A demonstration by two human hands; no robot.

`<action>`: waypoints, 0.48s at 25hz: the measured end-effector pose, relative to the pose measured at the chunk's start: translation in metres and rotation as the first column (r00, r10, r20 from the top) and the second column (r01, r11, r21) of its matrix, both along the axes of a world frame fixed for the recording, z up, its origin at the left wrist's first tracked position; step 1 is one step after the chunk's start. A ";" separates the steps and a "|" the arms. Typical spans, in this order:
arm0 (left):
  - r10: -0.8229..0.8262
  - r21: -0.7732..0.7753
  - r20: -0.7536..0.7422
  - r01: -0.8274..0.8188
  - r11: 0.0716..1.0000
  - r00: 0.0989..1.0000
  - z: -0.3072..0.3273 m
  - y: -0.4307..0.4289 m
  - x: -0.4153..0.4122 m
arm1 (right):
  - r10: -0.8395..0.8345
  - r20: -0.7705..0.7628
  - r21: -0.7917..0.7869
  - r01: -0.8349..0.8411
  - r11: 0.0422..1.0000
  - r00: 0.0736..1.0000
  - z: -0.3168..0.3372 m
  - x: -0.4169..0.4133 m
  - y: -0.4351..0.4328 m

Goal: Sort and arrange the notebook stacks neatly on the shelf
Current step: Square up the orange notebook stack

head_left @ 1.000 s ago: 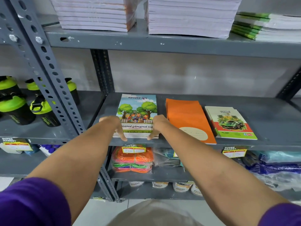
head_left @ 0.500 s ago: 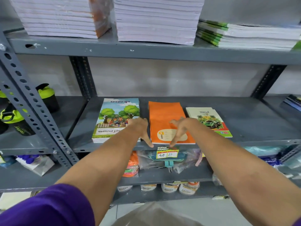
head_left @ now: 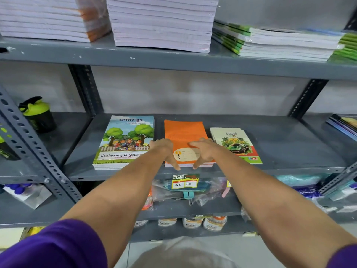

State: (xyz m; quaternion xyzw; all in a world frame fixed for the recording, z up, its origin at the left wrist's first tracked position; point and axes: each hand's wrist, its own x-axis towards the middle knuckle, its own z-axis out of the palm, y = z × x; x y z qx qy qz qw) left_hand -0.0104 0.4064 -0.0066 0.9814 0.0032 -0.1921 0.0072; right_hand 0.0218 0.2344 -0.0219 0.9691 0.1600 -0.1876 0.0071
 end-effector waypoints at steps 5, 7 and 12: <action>0.023 -0.068 -0.034 -0.025 0.997 0.999 0.005 -0.007 0.004 | -0.119 0.086 -0.007 0.120 0.993 0.989 0.000 -0.002 -0.015; 0.038 -0.102 -0.039 -0.042 0.994 0.999 0.005 -0.008 0.005 | -0.105 0.104 -0.031 0.109 0.994 0.989 -0.002 -0.002 -0.015; 0.078 -0.116 -0.077 -0.086 0.990 0.994 0.005 -0.012 0.007 | -0.129 0.133 0.073 0.121 0.990 0.983 -0.008 -0.003 -0.022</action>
